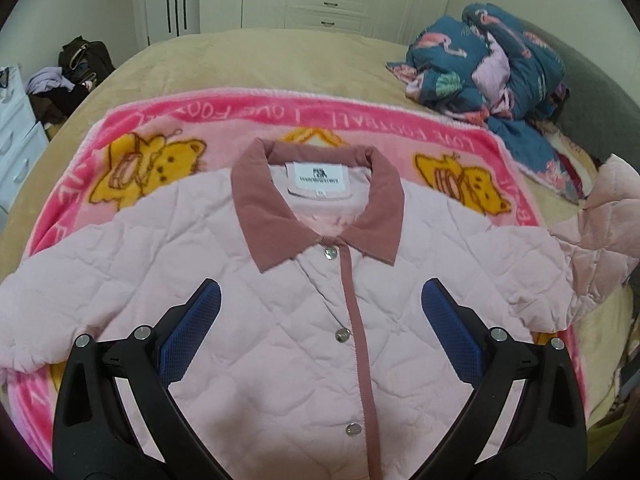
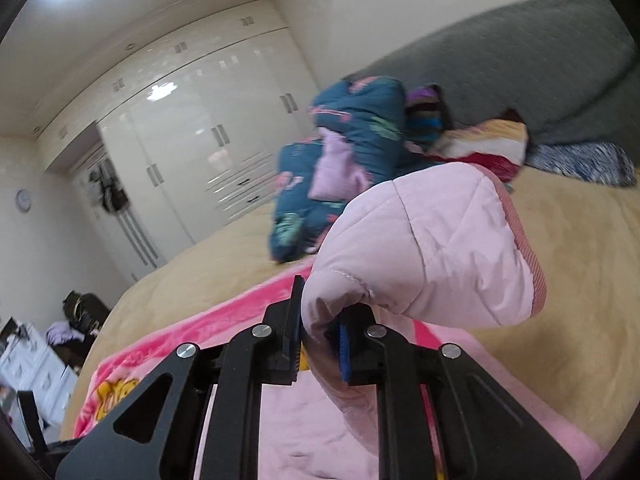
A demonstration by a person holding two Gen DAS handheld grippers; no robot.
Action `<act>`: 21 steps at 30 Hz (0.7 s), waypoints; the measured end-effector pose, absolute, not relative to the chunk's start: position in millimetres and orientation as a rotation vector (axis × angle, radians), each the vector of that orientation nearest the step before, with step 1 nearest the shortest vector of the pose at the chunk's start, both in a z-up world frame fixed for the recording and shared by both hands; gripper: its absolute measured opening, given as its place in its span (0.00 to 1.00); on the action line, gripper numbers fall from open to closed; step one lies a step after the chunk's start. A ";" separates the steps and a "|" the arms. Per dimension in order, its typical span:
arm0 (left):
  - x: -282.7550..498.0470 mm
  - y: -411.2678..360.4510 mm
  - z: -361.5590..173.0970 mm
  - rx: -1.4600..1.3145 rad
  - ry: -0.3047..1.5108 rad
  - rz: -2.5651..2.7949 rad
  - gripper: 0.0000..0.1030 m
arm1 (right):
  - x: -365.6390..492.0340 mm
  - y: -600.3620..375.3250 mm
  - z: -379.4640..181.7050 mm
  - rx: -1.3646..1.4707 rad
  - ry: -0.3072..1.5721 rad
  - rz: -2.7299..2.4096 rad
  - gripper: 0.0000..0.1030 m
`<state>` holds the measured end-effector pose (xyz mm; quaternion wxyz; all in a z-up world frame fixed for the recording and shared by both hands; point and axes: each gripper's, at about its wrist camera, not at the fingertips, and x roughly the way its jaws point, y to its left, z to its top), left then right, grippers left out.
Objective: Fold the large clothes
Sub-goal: 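Grasp the sleeve cuff nearest the right tool with the right tool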
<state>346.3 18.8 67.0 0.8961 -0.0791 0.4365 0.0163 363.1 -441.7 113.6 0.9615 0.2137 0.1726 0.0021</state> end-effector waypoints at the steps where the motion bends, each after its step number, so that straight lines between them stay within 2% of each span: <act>1: 344.9 22.6 71.1 -0.170 0.897 0.031 0.91 | 363.9 -432.9 118.0 0.416 0.348 0.016 0.13; 10: 335.6 57.9 95.8 -0.234 0.864 -0.015 0.91 | 368.9 -348.6 146.5 0.283 0.344 0.132 0.13; 21: 323.4 111.3 93.4 -0.347 0.840 -0.009 0.91 | 369.6 -260.0 142.0 0.191 0.360 0.275 0.13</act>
